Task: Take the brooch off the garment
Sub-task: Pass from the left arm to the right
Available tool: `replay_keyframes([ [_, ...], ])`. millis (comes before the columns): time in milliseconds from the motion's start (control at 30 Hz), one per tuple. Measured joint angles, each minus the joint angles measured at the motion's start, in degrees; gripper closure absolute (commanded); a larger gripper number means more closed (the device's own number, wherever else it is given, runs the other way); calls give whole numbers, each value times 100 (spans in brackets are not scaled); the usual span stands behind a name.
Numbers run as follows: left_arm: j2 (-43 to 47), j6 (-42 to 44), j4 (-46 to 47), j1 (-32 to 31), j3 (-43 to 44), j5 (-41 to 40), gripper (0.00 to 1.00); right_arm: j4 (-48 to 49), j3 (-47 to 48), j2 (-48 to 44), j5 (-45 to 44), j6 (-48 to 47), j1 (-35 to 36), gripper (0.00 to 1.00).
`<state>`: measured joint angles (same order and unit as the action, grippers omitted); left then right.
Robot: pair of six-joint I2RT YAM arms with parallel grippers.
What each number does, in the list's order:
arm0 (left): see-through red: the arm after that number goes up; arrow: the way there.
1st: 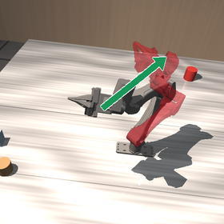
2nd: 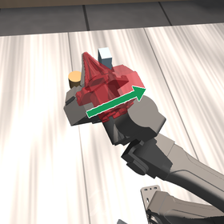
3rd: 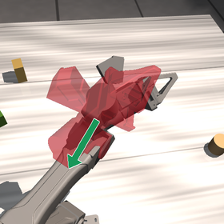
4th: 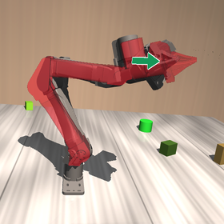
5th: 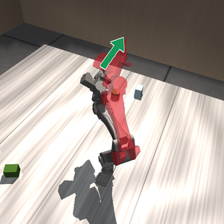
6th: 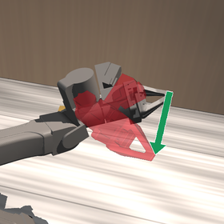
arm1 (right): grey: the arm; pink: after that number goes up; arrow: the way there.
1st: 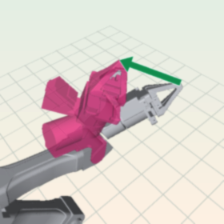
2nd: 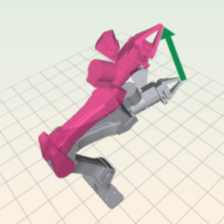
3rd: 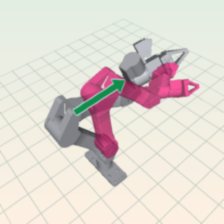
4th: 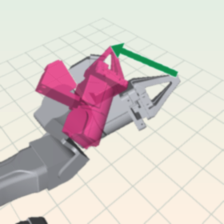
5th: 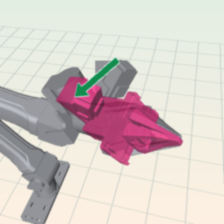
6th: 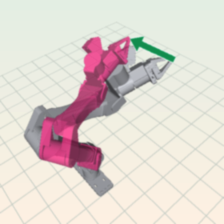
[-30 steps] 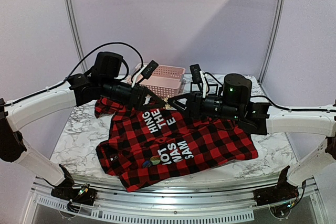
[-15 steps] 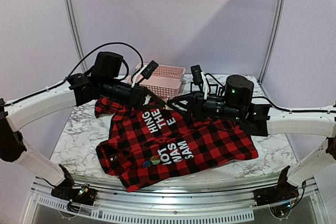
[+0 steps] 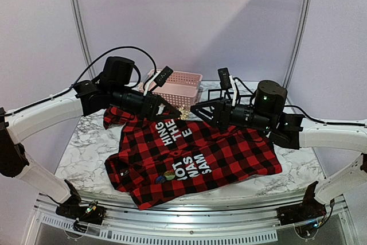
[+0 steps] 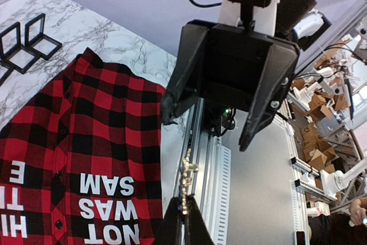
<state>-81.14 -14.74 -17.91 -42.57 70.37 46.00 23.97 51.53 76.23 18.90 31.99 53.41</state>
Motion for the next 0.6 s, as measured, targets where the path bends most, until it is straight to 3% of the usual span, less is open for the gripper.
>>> replay_keyframes([
  [133, 0, 0, 0, 0, 0, 11, 100, 4, 0, 2, 85, 4, -11, 62],
  [600, 0, 0, 4, 0, 0, 140, 100, -15, 37, 260, 243, 17, -24, 71],
])
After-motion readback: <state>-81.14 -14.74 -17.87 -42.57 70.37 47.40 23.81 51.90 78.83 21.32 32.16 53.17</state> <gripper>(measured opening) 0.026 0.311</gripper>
